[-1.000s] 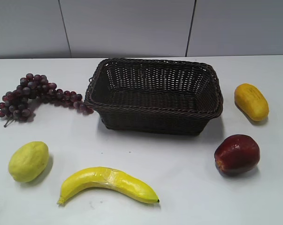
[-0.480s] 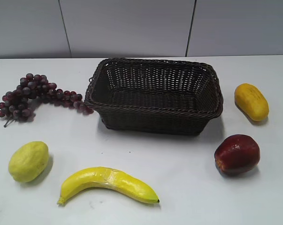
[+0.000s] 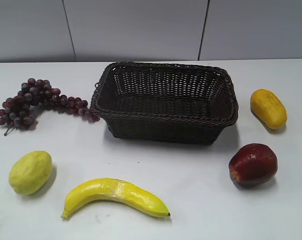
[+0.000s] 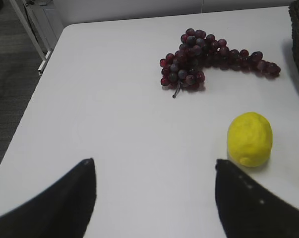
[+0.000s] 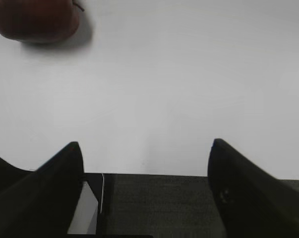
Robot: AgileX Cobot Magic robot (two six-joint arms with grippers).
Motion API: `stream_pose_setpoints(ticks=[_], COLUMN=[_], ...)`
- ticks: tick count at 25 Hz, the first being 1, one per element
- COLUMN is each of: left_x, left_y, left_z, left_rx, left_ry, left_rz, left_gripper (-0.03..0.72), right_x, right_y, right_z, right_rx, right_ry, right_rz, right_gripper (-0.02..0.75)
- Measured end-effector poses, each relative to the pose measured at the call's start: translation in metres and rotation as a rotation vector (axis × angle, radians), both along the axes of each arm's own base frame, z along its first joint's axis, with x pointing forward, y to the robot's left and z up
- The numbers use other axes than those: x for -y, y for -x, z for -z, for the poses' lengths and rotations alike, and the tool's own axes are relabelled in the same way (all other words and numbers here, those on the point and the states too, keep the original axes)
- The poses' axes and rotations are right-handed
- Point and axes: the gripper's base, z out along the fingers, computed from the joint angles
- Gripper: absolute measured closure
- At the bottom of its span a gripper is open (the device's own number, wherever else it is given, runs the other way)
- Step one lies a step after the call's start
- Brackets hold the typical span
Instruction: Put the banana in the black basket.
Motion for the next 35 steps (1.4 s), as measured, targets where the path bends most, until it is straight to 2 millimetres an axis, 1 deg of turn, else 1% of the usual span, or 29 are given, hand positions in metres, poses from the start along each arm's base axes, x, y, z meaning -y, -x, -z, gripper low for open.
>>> stream_pose_setpoints(ticks=[4, 10, 14, 16, 19, 20, 22, 28, 35], left_x=[0.0, 0.0, 0.0, 0.0, 0.0, 0.0, 0.0, 0.0, 0.0], left_y=[0.0, 0.0, 0.0, 0.0, 0.0, 0.0, 0.0, 0.0, 0.0], left_z=[0.0, 0.0, 0.0, 0.0, 0.0, 0.0, 0.0, 0.0, 0.0], left_rx=[0.0, 0.0, 0.0, 0.0, 0.0, 0.0, 0.0, 0.0, 0.0], left_ry=[-0.005, -0.005, 0.0, -0.005, 0.0, 0.0, -0.005, -0.005, -0.005], left_rz=[-0.003, -0.003, 0.0, -0.003, 0.0, 0.0, -0.003, -0.003, -0.003], left_gripper=[0.133, 0.133, 0.133, 0.133, 0.133, 0.133, 0.133, 0.133, 0.133], right_x=[-0.005, -0.022, -0.033, -0.045, -0.078, -0.09, -0.119, -0.202, -0.298], right_y=[-0.026, -0.069, -0.097, -0.107, -0.118, -0.12, -0.122, -0.123, -0.119], right_z=[0.005, 0.015, 0.013, 0.011, 0.009, 0.012, 0.016, 0.044, 0.066], right_rx=[-0.083, -0.199, -0.217, -0.218, -0.209, -0.213, -0.215, -0.272, -0.224], right_ry=[-0.017, -0.124, -0.158, -0.152, -0.137, -0.126, -0.106, 0.006, 0.144], right_rz=[-0.019, -0.096, -0.149, -0.2, -0.332, -0.374, -0.476, -0.746, -1.014], right_gripper=[0.145, 0.148, 0.181, 0.195, 0.202, 0.204, 0.206, 0.206, 0.206])
